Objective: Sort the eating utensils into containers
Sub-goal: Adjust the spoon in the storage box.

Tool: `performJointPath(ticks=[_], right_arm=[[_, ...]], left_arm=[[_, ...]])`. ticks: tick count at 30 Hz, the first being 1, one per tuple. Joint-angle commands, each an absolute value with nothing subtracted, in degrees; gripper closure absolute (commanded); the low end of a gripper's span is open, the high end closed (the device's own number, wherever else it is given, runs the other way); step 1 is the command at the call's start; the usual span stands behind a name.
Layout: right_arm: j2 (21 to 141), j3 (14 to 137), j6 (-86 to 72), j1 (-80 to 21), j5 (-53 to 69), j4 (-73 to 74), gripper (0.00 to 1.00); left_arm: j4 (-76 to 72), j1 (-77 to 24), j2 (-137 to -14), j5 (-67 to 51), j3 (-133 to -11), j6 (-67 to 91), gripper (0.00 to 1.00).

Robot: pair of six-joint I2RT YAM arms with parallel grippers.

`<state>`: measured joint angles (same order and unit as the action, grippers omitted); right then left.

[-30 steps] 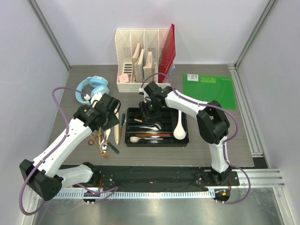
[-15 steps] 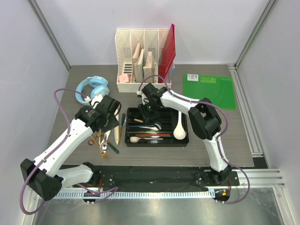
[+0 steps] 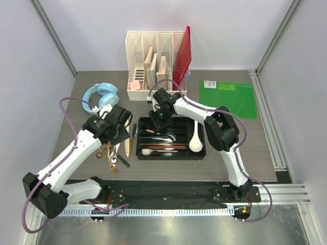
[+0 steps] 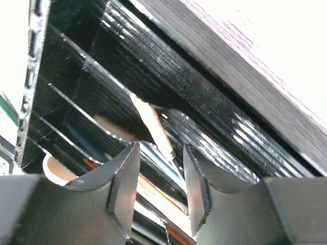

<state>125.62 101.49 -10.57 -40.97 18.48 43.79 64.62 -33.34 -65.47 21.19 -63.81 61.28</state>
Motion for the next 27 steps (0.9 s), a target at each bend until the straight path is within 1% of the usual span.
performJointPath(ticks=[1,5,10,13,18,19,20,21,27], right_arm=[[127.3,103.6,-9.4,-41.0,19.8,43.2,0.56],[128.1,103.5,-9.8,-41.0,19.1,43.3,0.57],[128.0,102.9,-9.8,-41.0,17.8,43.1,0.62],[128.1,102.8,-9.9,-41.0,17.5,42.8,0.68],[128.5,102.1,-9.9,-41.0,16.7,42.0,0.83],[128.5,102.1,-9.8,-40.9,16.7,41.8,0.87],[128.7,102.0,-9.7,-41.0,16.7,41.7,0.94],[128.6,101.8,-9.7,-41.0,16.9,41.7,0.98],[125.3,99.9,-8.9,-41.0,15.1,41.3,0.99]], left_arm=[[65.4,-33.0,-64.4,21.3,-63.5,61.8,0.62],[65.6,-33.1,-64.3,21.4,-63.4,61.8,0.62],[65.8,-33.0,-64.0,20.9,-62.6,62.1,0.62],[65.7,-33.0,-63.7,20.8,-61.9,62.4,0.62],[66.0,-33.0,-63.7,20.9,-61.7,62.4,0.62],[65.9,-33.0,-63.7,20.9,-61.7,62.4,0.62],[66.1,-33.1,-63.8,20.9,-61.5,62.6,0.62],[66.1,-33.0,-63.8,20.9,-61.5,62.6,0.62],[65.9,-33.0,-64.0,21.0,-61.4,62.9,0.62]])
